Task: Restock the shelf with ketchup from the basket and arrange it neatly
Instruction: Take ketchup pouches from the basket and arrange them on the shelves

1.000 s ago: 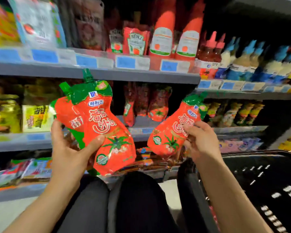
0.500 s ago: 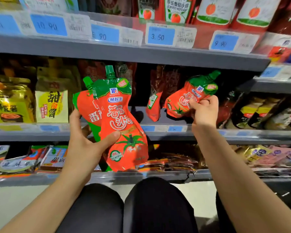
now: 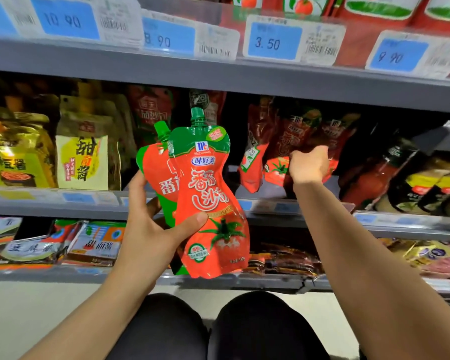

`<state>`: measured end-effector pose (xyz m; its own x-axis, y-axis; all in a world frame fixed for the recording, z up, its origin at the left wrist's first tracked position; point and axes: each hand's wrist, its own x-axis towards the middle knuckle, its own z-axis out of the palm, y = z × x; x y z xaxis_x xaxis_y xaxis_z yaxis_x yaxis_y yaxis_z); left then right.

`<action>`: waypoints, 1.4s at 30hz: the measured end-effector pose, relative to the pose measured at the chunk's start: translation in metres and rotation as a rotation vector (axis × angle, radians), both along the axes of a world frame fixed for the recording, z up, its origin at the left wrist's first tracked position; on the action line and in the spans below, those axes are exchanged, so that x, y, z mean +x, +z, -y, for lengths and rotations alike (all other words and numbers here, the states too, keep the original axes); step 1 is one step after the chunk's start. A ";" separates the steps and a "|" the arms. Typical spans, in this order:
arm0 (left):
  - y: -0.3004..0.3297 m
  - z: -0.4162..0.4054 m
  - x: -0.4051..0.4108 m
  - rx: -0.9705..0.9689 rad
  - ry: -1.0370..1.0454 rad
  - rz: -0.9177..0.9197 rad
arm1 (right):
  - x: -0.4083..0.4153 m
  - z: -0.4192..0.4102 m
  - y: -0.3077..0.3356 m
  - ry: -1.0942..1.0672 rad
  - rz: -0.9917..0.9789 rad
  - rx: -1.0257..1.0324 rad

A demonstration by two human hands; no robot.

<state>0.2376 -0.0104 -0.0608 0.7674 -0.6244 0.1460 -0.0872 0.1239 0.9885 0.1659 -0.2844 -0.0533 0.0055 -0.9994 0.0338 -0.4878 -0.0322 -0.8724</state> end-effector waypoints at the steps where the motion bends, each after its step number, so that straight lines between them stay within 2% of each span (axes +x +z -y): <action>1: 0.002 -0.001 0.000 -0.003 -0.002 -0.004 | -0.002 -0.003 -0.002 -0.007 0.006 -0.022; 5: 0.008 -0.005 -0.003 -0.027 -0.006 -0.064 | -0.020 -0.029 -0.016 0.029 0.229 -0.177; 6: 0.007 -0.006 -0.003 -0.031 -0.002 -0.076 | -0.022 -0.042 -0.016 0.122 0.299 -0.173; 8: 0.007 -0.006 -0.004 -0.043 0.004 -0.093 | -0.018 -0.077 -0.002 0.429 0.384 -0.004; 11: 0.008 -0.009 -0.006 -0.065 0.023 -0.085 | -0.010 -0.130 0.032 0.865 0.284 0.233; 14: 0.007 -0.019 -0.006 -0.063 0.032 -0.100 | -0.013 -0.158 0.040 1.058 0.207 0.318; 25: 0.000 -0.055 0.017 0.026 -0.054 -0.139 | -0.003 -0.196 0.017 0.752 0.504 0.592; 30: -0.012 -0.058 0.033 0.073 0.062 -0.145 | 0.008 -0.198 0.013 0.669 0.558 0.593; 37: -0.015 -0.064 0.041 -0.025 0.236 -0.175 | 0.005 -0.187 0.002 0.617 0.603 0.457; 42: -0.020 -0.068 0.046 -0.006 0.261 -0.209 | 0.005 -0.184 -0.003 0.613 0.576 0.432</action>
<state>0.2837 0.0573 -0.0805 0.9151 -0.4022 -0.0286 0.0880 0.1299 0.9876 0.1707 -0.1001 -0.0562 0.6321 -0.7544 -0.1771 0.0169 0.2420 -0.9701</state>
